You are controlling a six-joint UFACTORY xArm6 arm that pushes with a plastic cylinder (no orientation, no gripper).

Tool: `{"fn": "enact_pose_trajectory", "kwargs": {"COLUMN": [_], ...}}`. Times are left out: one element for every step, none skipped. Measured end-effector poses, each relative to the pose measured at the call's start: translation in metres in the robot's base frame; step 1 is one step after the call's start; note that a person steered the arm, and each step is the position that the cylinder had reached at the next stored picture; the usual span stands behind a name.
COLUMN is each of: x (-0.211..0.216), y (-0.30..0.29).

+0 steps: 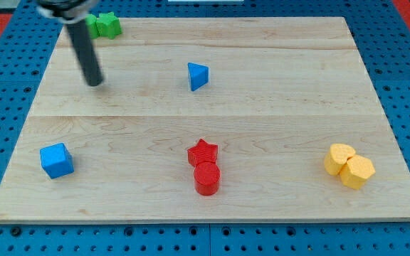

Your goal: Slide the blue cube towards the blue triangle

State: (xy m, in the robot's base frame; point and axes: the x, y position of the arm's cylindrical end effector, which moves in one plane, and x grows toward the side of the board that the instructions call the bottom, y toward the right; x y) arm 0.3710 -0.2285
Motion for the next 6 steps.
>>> {"fn": "enact_pose_trajectory", "kwargs": {"x": [0.029,0.044,0.122,0.149,0.156,0.159], "y": [-0.074,-0.076,-0.076,-0.076,-0.052,0.002]}}
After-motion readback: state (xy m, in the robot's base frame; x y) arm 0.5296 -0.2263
